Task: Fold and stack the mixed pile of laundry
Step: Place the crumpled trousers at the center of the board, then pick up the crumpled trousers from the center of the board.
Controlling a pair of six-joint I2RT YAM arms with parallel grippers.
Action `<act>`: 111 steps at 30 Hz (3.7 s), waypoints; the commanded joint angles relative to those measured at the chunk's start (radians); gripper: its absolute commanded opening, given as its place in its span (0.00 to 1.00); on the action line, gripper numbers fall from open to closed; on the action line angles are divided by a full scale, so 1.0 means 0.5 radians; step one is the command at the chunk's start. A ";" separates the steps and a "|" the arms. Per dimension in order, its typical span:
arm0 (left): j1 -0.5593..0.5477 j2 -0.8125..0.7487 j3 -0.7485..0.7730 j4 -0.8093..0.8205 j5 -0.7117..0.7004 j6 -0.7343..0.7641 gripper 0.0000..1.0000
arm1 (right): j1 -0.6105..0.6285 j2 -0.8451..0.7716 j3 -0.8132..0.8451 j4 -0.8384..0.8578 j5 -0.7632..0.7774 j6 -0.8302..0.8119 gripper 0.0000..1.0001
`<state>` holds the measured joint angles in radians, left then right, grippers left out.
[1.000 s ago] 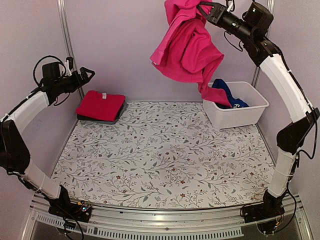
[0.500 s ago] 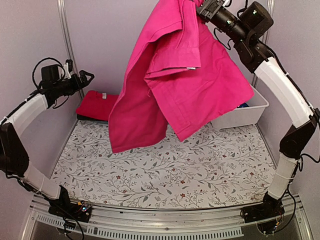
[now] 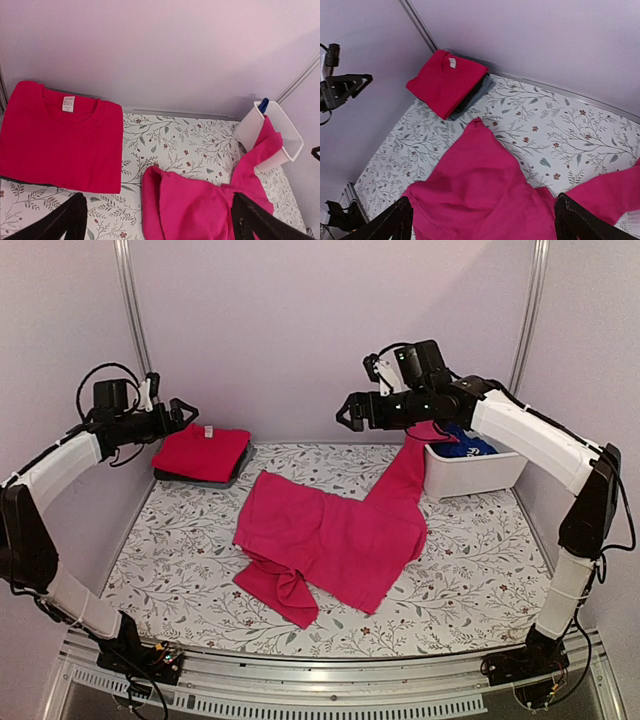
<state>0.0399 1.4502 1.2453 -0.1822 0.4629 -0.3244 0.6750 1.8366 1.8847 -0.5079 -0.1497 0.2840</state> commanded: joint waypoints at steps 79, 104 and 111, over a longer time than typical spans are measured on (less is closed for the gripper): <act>-0.467 0.259 -0.512 -0.492 0.105 -0.128 0.00 | -0.785 -0.338 0.049 0.041 -0.528 0.372 0.00; -1.914 -0.027 -0.684 -0.797 -0.629 0.383 0.74 | -0.765 -1.083 -0.981 -0.052 -0.293 0.489 0.00; -2.010 0.331 -0.629 -0.838 -0.738 0.261 0.74 | -0.767 -1.077 -0.979 -0.085 -0.274 0.463 0.00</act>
<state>-0.9333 1.5818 0.9237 -0.5793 0.1276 -0.1688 0.2878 1.3155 1.3830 -0.5468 -0.3073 0.5297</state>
